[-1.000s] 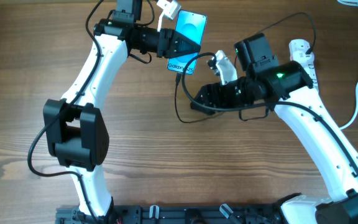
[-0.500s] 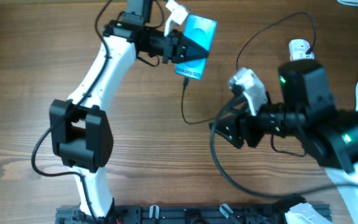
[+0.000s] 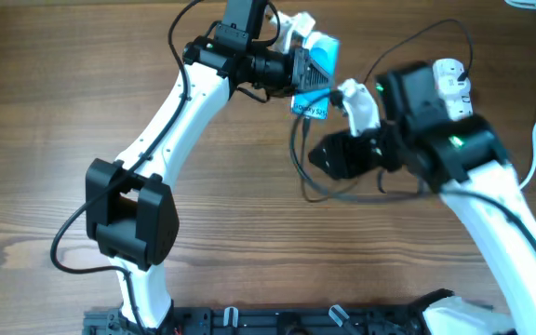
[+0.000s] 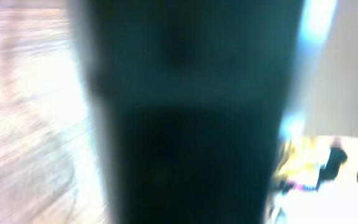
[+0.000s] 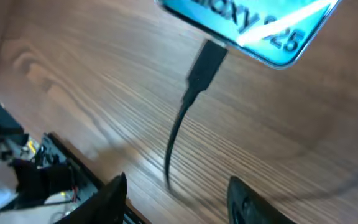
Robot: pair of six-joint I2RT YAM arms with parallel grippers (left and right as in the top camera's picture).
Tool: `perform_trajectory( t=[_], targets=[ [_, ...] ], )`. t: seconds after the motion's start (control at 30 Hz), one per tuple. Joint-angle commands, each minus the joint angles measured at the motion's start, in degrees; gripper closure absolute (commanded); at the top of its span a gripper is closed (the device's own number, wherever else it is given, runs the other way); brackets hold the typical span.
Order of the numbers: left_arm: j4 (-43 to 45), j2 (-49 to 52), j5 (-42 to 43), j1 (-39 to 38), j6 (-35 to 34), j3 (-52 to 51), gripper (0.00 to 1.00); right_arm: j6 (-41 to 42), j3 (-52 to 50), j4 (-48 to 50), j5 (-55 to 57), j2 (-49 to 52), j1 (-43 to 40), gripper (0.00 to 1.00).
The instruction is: Plug charger to phone and switch on socket
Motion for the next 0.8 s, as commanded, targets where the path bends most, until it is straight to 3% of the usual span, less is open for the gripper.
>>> perform_trajectory(
  t=[0.0,0.27,0.33,0.43,0.53,0.63,0.77],
  targets=[
    [0.37,-2.23,-10.45,0.26,-20.22,0.55,0.96,5.31,0.26,3.5,-0.9,4.2,0.83,0.44],
    [-3.72,-2.23,-16.24,0.26,-20.92,0.55,0.96,6.21,0.26,10.91,5.77,5.49,1.6,0.43],
    [-3.74,-2.23,-16.26,0.26,-16.85,0.55,0.96,6.16,0.26,11.63,7.72,5.53,1.6,0.38],
    [-3.67,-2.23,-16.24,0.26,-15.04,0.55,0.96,6.01,0.26,11.1,6.58,5.53,1.6,0.39],
    [-3.85,-2.23,-14.08,0.15,-12.26,0.55,0.96,4.57,0.24,8.81,6.6,5.77,1.6,0.48],
    [-4.57,-2.23,-14.08,0.15,-11.82,0.55,0.96,4.72,0.24,7.74,6.36,6.32,1.62,0.65],
    [-5.09,-2.23,-14.08,0.02,-11.87,0.55,0.96,4.7,0.24,7.37,3.39,7.32,1.6,0.73]
  ],
)
